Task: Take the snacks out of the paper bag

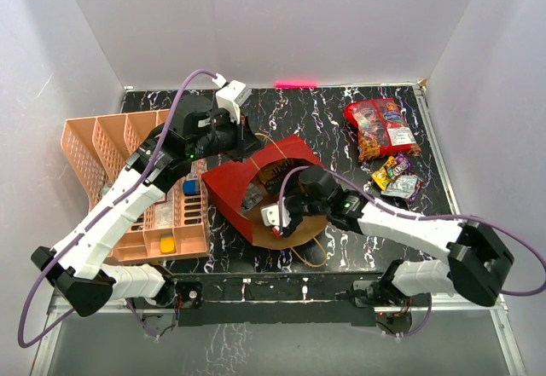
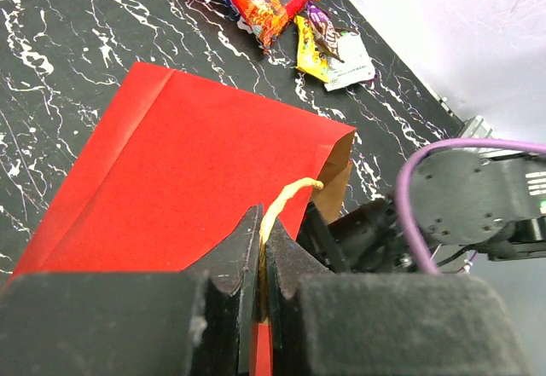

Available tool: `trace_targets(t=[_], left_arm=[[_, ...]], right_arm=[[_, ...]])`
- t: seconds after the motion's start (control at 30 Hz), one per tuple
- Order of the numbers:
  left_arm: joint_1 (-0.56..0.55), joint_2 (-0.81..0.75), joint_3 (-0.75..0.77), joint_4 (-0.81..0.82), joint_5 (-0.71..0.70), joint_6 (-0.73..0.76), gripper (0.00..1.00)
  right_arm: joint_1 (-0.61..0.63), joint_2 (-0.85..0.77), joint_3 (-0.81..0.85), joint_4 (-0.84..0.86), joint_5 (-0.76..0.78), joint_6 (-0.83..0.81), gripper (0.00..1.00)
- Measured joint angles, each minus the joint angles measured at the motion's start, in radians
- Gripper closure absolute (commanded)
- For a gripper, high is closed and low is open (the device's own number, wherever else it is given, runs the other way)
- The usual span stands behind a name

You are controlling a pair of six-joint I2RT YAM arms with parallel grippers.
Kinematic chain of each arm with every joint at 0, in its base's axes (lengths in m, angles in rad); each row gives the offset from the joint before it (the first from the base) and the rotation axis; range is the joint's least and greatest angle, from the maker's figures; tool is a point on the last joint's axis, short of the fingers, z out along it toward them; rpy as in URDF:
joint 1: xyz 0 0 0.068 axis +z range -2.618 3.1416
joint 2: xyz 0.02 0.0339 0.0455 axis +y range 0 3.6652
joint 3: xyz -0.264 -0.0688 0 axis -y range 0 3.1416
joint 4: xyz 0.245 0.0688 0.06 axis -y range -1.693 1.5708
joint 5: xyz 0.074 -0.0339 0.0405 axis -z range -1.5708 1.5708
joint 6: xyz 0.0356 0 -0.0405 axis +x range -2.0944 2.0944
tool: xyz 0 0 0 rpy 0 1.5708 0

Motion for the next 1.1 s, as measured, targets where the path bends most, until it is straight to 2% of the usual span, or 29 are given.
trace_targets(t=[0.27, 0.43, 0.67, 0.97, 1.1], left_arm=[[0.000, 0.000, 0.000, 0.000, 0.024, 0.000, 1.00], [0.000, -0.001, -0.018, 0.002, 0.039, 0.000, 1.00], [0.000, -0.003, -0.029, 0.009, 0.069, -0.009, 1.00], [0.000, -0.005, -0.035, 0.025, 0.110, -0.038, 1.00], [0.000, -0.008, -0.042, 0.031, 0.126, -0.049, 1.00]], right_arm=[[0.010, 0.161, -0.048, 0.208, 0.042, -0.106, 0.20], [0.010, 0.266, -0.088, 0.376, 0.065, -0.124, 0.20], [0.010, 0.391, -0.090, 0.530, 0.084, -0.143, 0.21], [0.010, 0.561, -0.076, 0.731, 0.123, -0.182, 0.31], [0.011, 0.648, -0.052, 0.858, 0.142, -0.193, 0.46]])
